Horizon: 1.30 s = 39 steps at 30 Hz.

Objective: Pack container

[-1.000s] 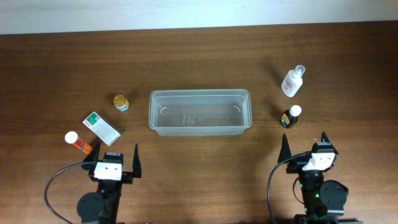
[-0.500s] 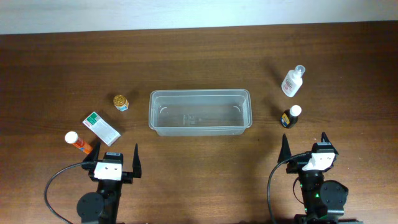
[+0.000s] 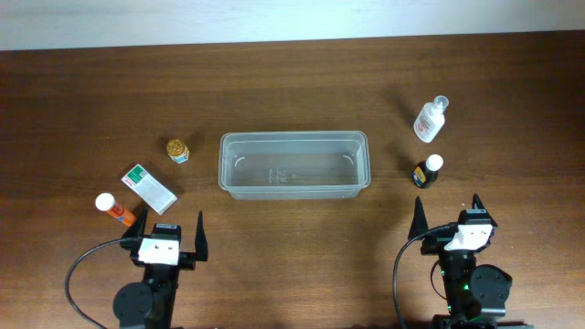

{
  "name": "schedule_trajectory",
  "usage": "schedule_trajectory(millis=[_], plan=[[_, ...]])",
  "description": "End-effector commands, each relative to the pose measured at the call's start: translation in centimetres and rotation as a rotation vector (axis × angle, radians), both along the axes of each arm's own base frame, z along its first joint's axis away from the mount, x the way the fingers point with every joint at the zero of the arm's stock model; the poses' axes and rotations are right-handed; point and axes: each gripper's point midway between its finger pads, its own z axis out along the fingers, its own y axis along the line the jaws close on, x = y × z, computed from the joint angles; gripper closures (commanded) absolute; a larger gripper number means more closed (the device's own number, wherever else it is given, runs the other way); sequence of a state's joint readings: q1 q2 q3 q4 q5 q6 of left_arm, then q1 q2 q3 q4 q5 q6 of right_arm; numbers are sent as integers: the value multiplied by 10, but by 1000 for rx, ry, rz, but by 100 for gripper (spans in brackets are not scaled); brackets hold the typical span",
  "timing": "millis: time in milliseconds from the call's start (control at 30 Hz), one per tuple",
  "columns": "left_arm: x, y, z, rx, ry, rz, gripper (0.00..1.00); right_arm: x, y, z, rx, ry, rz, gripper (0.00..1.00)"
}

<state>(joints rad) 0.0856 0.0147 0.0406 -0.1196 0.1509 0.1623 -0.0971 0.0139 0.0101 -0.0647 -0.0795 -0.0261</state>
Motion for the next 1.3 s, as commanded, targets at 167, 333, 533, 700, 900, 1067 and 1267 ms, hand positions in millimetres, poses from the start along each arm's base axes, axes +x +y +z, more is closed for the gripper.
schedule_trajectory(millis=[167, 333, 533, 700, 900, 1067, 1267], plan=[[0, -1, -1, 11, -5, -7, 1, 0, -1, -2, 3, 2, -7, 2], [0, -1, -1, 11, -5, -6, 1, 0, 1, 5, 6, -24, 1, 2], [0, -1, -1, 11, -5, -6, 1, -2, 11, 28, 4, -70, 62, 2], [0, -1, -1, 11, -5, -7, 0, 1, 12, 53, 45, 13, 63, 1], [0, -1, -1, 11, -5, -6, 1, 47, 19, 98, 89, 274, 123, 2], [0, -1, -1, 11, -5, -6, 1, 101, 15, 113, 89, 578, 138, 2], [0, -1, -1, 11, -5, -7, 1, 172, 3, 94, 0, 814, 163, 2]])
